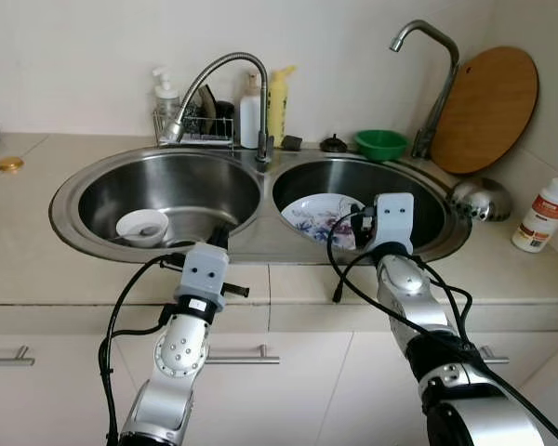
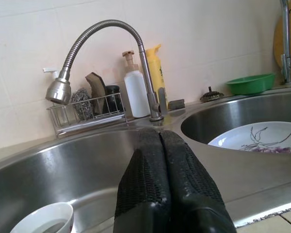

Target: Kitchen organization

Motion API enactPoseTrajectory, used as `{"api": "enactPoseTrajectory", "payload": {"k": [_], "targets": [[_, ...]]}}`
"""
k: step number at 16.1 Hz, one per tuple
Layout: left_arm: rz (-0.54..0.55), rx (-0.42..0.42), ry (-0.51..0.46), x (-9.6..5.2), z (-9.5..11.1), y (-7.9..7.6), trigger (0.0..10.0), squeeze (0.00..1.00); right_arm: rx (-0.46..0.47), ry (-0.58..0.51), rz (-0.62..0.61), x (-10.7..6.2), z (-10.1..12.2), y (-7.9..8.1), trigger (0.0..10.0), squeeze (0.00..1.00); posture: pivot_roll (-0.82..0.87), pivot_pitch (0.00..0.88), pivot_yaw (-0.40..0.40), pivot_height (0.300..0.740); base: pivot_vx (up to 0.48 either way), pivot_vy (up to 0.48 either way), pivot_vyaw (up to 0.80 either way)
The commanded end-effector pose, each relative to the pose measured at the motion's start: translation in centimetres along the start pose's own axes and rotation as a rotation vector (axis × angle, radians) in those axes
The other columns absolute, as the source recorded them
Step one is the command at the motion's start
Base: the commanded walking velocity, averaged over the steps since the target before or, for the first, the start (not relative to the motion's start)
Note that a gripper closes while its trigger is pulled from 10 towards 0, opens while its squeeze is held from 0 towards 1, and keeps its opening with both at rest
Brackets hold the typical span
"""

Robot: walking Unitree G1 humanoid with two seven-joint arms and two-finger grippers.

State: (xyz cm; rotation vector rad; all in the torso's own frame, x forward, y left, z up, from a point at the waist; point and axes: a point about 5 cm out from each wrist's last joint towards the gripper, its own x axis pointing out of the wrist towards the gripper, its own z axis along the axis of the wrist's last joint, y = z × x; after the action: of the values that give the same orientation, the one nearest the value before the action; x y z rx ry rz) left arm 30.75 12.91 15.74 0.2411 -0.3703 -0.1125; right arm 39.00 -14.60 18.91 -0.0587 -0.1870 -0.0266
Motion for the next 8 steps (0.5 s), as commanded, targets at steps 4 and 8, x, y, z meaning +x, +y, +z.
{"api": "enactPoseTrajectory", "payload": {"k": [4, 8], "targets": [[-0.024, -0.021, -0.016, 0.2, 0.4, -0.4, 10.0, 0.00, 0.050, -0.139, -0.063, -1.6, 1.4, -0.6, 10.0, 0.00, 0.06, 0.000, -0.062, 0.740, 0.000, 0.000, 0.00], [-0.031, -0.001, -0.079, 0.4, 1.4, -0.2, 10.0, 0.00, 0.033, -0.254, -0.015, -2.6, 2.9, 0.4, 10.0, 0.00, 0.07, 0.000, -0.062, 0.740, 0.000, 0.480, 0.00]]}}
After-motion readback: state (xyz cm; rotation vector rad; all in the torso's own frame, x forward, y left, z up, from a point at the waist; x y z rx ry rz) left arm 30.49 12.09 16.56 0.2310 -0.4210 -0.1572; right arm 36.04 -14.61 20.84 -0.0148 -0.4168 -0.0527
